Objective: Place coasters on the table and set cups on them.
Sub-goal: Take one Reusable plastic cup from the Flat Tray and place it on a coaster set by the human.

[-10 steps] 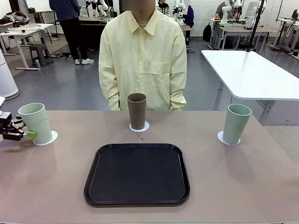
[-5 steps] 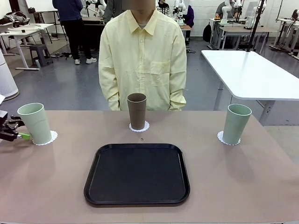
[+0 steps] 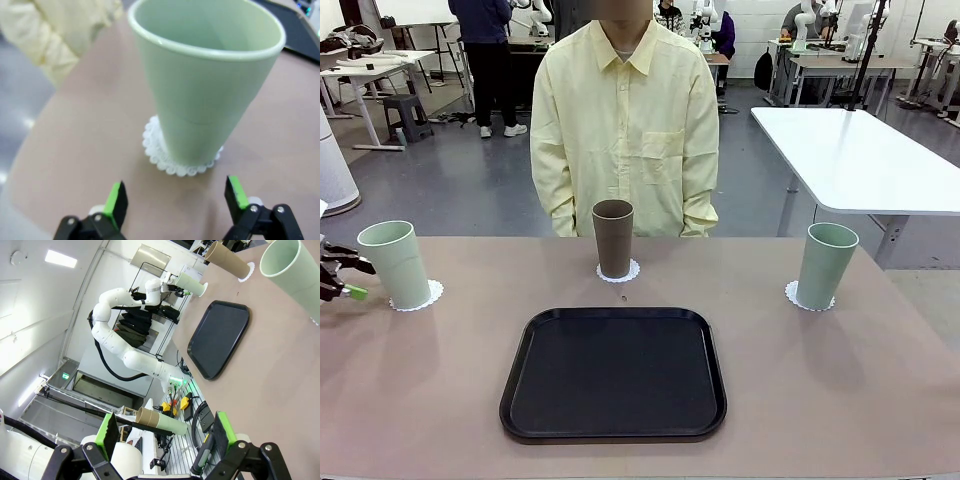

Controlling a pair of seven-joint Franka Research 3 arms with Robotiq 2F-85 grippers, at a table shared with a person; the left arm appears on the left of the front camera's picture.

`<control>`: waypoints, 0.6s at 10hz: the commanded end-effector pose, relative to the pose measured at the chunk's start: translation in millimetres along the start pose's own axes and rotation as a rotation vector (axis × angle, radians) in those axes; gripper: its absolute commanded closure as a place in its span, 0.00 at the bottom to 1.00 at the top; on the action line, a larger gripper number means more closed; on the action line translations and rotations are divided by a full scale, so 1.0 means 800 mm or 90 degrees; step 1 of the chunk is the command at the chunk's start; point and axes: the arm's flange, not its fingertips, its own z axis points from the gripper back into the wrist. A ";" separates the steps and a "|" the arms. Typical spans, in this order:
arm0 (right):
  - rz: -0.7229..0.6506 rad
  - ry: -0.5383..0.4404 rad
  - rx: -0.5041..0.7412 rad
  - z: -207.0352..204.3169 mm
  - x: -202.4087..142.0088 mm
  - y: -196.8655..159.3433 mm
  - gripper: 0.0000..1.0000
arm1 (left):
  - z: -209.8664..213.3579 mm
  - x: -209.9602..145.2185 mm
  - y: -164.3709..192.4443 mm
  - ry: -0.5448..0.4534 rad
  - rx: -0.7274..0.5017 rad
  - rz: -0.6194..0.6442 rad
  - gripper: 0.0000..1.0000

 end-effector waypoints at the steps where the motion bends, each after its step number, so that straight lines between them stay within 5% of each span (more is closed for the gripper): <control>1: 0.015 -0.004 -0.005 -0.005 -0.004 0.000 0.00 | 0.041 0.043 -0.036 0.069 0.050 0.032 0.00; 6: 0.015 -0.004 -0.005 -0.005 -0.004 0.000 0.00 | 0.162 0.180 -0.118 0.204 0.091 0.103 0.00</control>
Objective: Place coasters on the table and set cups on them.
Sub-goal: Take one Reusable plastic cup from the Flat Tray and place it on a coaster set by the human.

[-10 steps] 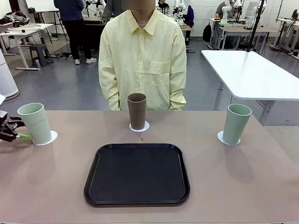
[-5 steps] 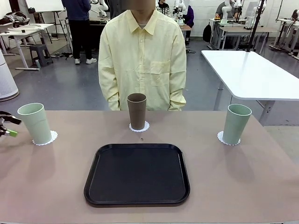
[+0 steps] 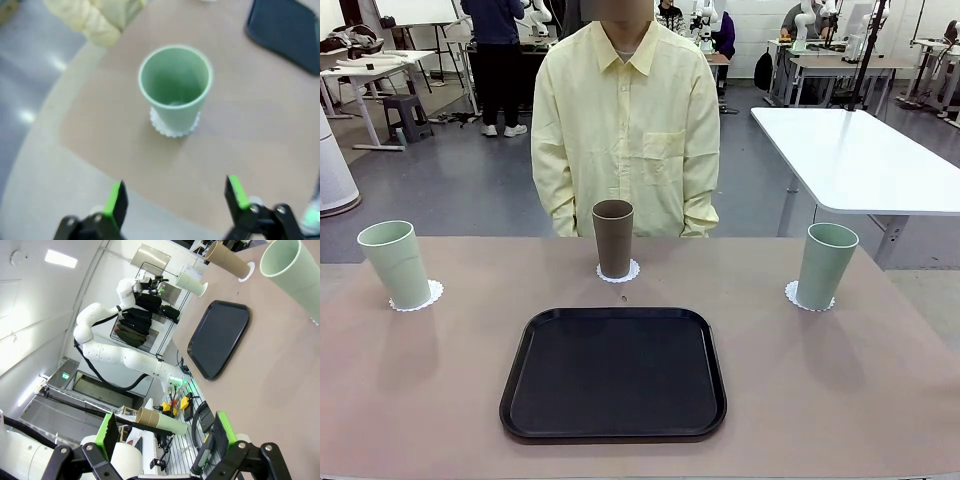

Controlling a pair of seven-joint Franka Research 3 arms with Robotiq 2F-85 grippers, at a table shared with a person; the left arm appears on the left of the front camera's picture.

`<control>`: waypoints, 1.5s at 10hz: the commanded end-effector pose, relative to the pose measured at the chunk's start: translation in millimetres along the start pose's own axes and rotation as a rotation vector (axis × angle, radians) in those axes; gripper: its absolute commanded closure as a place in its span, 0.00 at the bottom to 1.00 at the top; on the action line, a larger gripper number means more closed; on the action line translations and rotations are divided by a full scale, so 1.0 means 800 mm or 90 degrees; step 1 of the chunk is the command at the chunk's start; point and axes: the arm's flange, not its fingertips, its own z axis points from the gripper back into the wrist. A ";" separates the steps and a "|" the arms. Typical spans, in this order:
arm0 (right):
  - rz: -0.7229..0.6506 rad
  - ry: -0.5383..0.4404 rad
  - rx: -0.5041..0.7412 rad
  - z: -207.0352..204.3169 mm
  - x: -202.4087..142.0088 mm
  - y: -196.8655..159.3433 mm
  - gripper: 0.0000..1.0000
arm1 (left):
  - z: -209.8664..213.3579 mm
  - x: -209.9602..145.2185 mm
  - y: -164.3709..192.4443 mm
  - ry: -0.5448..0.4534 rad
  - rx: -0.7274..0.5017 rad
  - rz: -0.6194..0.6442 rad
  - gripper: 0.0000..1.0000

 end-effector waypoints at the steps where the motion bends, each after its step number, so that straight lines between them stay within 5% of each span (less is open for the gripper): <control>1: 0.015 -0.005 -0.006 -0.004 -0.004 0.001 0.00 | 0.030 0.043 -0.039 0.059 -0.044 0.026 0.00; 5: 0.015 -0.005 -0.006 -0.004 -0.004 0.001 0.00 | 0.033 0.105 -0.085 0.149 -0.056 0.044 0.00; 15: 0.015 -0.005 -0.006 -0.004 -0.004 0.001 0.00 | 0.050 0.101 -0.081 0.118 -0.054 0.029 0.00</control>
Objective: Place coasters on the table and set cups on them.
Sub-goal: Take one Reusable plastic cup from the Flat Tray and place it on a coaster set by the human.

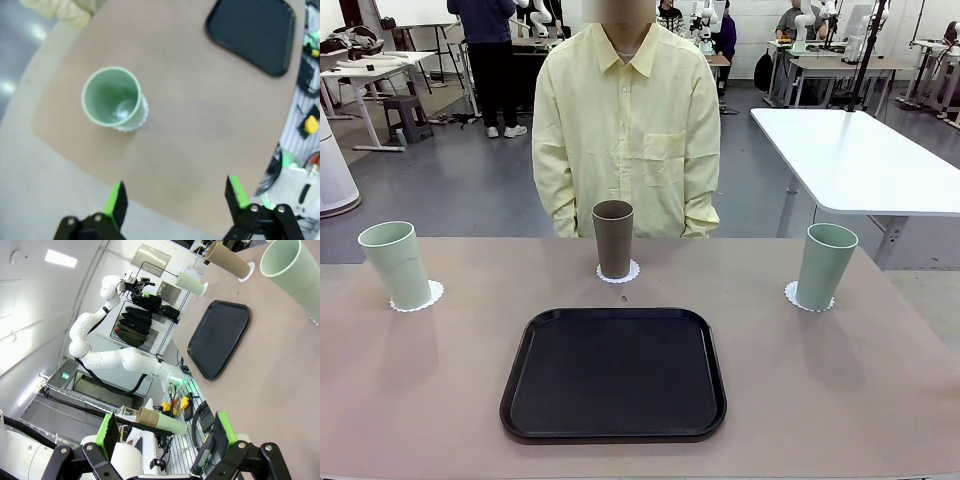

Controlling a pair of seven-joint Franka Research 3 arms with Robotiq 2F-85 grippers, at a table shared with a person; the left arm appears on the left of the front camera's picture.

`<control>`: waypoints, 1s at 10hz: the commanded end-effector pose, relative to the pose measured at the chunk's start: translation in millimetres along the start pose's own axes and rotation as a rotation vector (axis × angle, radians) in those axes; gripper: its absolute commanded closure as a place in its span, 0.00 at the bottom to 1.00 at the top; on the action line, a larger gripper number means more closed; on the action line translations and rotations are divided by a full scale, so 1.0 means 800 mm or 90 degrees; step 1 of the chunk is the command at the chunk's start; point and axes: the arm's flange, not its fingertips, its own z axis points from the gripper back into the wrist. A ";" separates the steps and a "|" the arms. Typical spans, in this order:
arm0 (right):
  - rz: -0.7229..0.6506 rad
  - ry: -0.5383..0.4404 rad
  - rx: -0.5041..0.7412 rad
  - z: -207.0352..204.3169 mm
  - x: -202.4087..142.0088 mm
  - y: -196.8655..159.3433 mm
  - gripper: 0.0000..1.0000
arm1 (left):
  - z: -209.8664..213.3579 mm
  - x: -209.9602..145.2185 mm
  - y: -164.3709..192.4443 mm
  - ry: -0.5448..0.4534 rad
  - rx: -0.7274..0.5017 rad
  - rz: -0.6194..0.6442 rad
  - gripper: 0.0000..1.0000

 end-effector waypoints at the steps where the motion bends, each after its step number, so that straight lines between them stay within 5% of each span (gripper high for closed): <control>1: 0.015 -0.005 -0.006 -0.004 -0.004 0.001 0.00 | 0.000 0.000 0.000 0.000 0.000 0.000 0.00; 3: 0.015 -0.005 -0.006 -0.004 -0.004 0.001 0.00 | -0.011 -0.018 -0.054 -0.259 -0.180 0.218 0.00; 5: 0.015 -0.005 -0.006 -0.004 -0.004 0.001 0.00 | -0.023 -0.065 -0.066 -0.417 -0.337 0.285 0.00; 10: 0.015 -0.005 -0.006 -0.004 -0.004 0.001 0.00 | -0.097 -0.180 -0.019 -0.513 -0.503 0.386 0.00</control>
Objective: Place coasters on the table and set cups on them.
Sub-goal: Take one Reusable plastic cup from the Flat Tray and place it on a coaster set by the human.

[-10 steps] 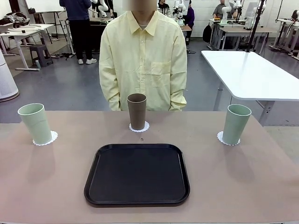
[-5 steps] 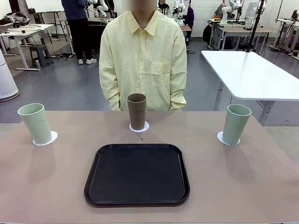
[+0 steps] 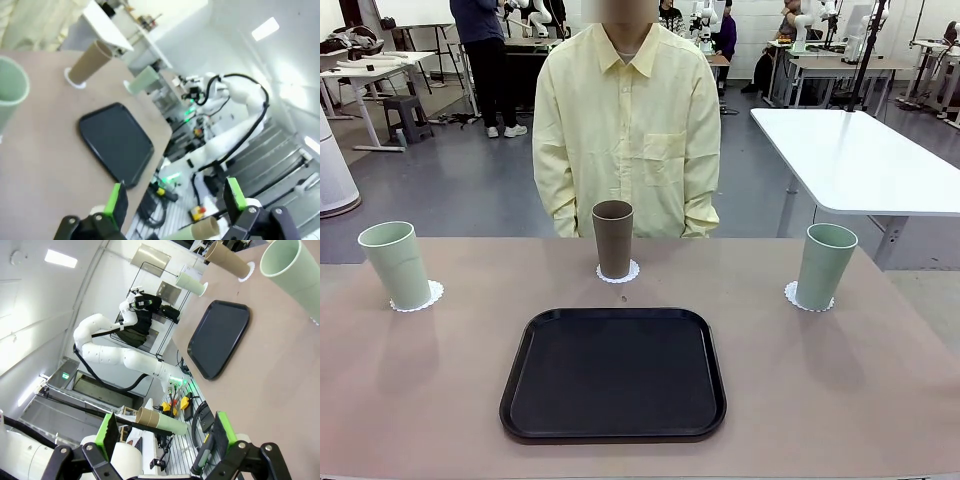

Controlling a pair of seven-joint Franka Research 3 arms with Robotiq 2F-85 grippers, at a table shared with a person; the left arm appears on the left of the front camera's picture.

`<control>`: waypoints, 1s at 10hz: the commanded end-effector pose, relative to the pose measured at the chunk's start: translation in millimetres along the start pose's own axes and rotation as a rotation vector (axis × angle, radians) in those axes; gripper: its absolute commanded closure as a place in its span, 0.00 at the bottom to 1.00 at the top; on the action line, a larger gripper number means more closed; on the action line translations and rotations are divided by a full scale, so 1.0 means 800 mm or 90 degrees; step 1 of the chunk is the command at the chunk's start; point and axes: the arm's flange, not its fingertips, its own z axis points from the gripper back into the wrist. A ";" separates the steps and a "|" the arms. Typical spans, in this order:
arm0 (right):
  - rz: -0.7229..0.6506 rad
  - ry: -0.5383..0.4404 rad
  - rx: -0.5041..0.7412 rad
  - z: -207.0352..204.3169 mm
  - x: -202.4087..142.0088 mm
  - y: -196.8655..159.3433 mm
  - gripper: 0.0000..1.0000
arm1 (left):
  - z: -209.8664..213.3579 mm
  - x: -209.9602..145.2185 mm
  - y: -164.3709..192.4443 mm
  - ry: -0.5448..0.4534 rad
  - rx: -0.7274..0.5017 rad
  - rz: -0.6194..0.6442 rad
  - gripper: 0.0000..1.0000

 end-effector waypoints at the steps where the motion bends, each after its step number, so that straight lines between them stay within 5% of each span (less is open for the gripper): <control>1: 0.015 -0.004 -0.006 -0.004 -0.004 0.001 0.00 | 0.025 0.016 0.028 -0.023 -0.015 0.007 0.00; 6: 0.015 -0.004 -0.006 -0.004 -0.004 0.001 0.00 | 0.093 0.015 0.036 -0.010 0.039 0.032 0.00; 10: 0.015 -0.004 -0.006 -0.004 -0.004 0.001 0.00 | 0.094 0.013 0.037 -0.016 0.046 0.027 0.00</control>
